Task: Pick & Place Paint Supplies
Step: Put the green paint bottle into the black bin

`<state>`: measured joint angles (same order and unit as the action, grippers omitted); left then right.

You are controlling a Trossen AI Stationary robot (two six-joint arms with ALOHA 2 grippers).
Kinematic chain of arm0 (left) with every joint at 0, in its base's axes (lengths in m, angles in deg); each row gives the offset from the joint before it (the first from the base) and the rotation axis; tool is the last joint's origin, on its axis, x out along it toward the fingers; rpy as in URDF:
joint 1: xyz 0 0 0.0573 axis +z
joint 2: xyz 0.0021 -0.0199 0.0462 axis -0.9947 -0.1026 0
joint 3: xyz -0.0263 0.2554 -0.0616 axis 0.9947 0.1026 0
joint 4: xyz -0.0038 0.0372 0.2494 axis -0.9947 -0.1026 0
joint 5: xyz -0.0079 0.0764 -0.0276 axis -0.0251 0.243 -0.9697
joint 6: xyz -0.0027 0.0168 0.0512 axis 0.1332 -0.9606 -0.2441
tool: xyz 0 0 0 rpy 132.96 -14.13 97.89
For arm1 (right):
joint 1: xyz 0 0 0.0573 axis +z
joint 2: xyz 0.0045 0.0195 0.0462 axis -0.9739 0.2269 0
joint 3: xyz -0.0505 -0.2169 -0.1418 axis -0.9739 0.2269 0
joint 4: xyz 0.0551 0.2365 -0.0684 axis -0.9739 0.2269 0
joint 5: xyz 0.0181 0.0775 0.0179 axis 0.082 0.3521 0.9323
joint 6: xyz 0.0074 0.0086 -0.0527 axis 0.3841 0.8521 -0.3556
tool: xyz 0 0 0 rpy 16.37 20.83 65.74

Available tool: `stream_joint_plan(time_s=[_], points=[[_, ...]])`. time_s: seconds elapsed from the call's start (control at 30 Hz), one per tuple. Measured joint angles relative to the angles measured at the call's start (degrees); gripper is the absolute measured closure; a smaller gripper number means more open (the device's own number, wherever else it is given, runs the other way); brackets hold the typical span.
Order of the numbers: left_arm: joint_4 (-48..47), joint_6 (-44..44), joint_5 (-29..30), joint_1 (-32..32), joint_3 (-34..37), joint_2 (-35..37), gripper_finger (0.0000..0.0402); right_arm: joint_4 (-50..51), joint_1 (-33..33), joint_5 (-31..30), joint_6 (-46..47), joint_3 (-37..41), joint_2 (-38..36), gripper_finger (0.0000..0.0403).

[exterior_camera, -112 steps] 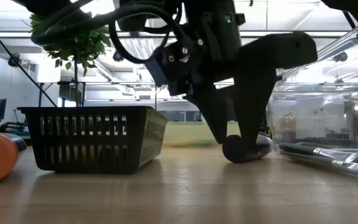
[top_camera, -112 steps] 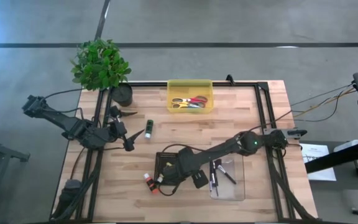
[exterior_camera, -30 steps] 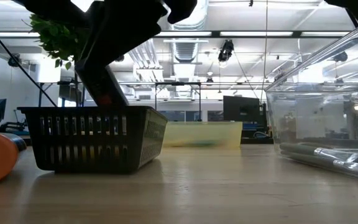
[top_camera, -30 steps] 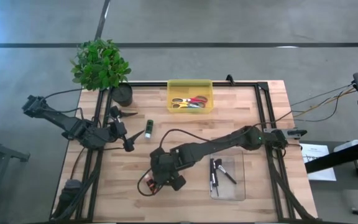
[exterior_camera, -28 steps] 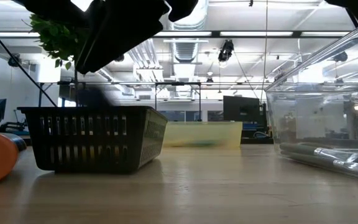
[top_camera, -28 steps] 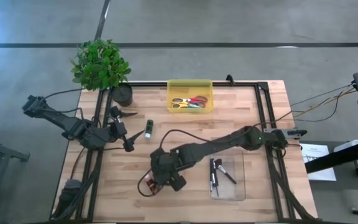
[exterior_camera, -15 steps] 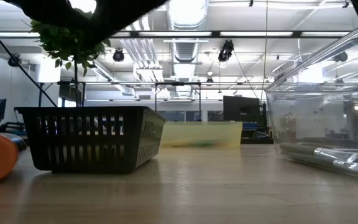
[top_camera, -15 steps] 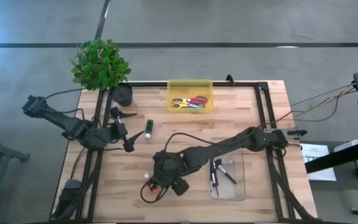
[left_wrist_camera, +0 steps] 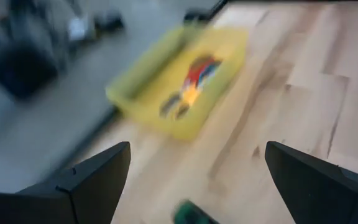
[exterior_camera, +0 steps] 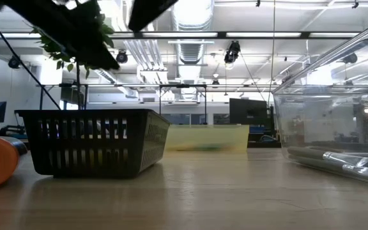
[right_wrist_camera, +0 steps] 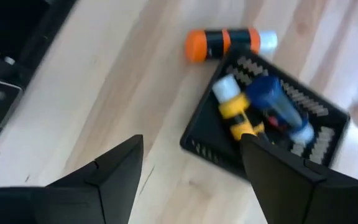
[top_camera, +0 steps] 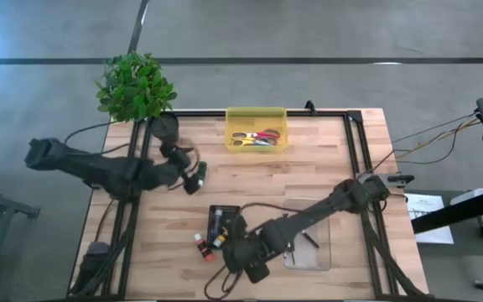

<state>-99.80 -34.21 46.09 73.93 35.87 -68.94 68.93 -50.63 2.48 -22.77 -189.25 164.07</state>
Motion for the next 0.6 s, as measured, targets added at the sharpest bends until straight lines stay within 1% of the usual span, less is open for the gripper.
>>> stream_joint_plan(time_s=[0.13,0.17,0.23,0.33,0.4,0.5,0.6], points=[[-6.7,17.9,-11.0,9.9,-2.3,-5.7,0.0024,2.4,2.3,-3.8,4.6,0.0,0.0,0.0136],[-8.9,21.4,-12.8,12.0,-2.5,-7.3,0.0026,2.4,2.9,-4.2,5.5,0.0,0.0,0.0136],[-11.2,25.7,-15.0,15.3,-2.5,-10.6,0.0036,2.3,3.9,-4.3,6.7,0.1,0.0,0.0136],[-10.2,26.9,-18.2,17.8,-2.3,-15.7,0.0067,2.2,5.2,-4.3,7.5,0.1,0.0,0.0136],[-7.2,26.7,-20.2,18.2,-2.3,-18.6,0.0093,2.2,5.8,-5.2,8.2,0.1,0.0,0.0136],[-2.9,24.9,-21.3,18.2,-2.3,-21.9,0.0133,2.1,6.3,-6.4,8.7,0.1,0.0,0.0136],[-2.3,24.8,-22.4,18.2,-2.3,-24.4,0.0170,2.1,6.7,-7.3,10.1,0.1,0.0,0.0136]])
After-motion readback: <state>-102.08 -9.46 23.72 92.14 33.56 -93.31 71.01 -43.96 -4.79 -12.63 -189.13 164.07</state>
